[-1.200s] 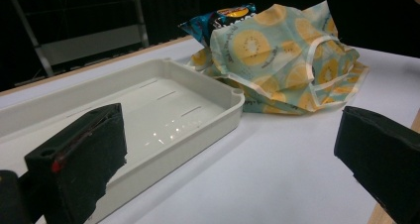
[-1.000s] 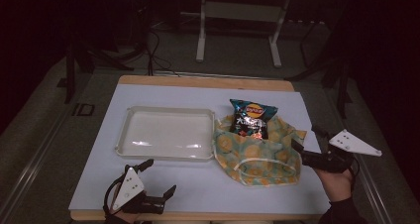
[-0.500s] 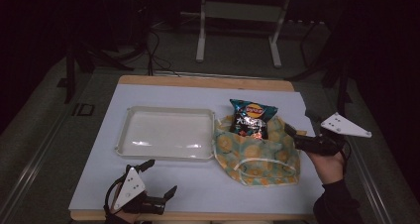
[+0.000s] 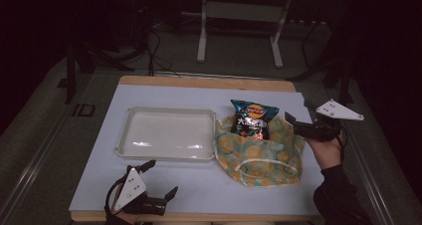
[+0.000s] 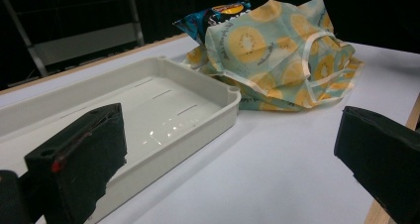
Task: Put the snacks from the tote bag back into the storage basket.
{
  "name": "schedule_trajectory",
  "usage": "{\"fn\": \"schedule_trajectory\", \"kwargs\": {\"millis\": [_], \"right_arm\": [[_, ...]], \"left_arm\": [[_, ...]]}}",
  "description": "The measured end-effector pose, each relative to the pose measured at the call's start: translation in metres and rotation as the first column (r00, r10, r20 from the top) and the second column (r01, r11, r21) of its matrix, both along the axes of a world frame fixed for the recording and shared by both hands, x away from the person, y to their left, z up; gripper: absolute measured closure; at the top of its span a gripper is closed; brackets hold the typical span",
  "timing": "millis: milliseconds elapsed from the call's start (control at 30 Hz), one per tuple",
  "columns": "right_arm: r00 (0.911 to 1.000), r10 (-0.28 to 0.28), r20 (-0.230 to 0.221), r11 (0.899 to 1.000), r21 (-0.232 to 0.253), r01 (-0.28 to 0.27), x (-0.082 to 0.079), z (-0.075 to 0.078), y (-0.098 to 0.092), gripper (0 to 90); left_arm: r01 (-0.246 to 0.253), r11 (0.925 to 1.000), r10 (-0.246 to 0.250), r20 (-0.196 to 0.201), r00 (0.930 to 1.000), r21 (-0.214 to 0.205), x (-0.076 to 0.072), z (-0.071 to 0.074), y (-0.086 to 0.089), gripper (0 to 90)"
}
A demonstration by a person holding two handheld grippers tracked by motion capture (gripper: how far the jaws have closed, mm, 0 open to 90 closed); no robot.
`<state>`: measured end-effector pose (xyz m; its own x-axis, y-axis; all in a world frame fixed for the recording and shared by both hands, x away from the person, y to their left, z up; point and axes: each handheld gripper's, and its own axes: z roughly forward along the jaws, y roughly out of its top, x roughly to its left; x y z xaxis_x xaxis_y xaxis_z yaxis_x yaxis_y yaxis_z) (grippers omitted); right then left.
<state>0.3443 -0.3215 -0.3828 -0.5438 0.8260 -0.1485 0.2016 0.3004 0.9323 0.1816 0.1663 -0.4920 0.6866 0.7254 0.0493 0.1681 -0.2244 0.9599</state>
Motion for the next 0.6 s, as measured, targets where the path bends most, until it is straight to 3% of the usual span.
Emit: {"fn": "schedule_trajectory", "kwargs": {"millis": [333,600], "right_arm": [[0.9996,-0.012,-0.026,1.000,0.001,0.012,0.030,-0.006,0.001,24.5],[0.9965,0.015,-0.082,1.000,0.015,-0.014,0.051,-0.019,0.005,26.8]], "left_arm": [[0.004,1.0000,-0.004,0.000,1.0000,0.004,0.000,0.000,-0.001,0.2],[0.008,0.9999,-0.008,-0.001,1.0000,0.012,0.001,-0.001,-0.001,0.2]]}}
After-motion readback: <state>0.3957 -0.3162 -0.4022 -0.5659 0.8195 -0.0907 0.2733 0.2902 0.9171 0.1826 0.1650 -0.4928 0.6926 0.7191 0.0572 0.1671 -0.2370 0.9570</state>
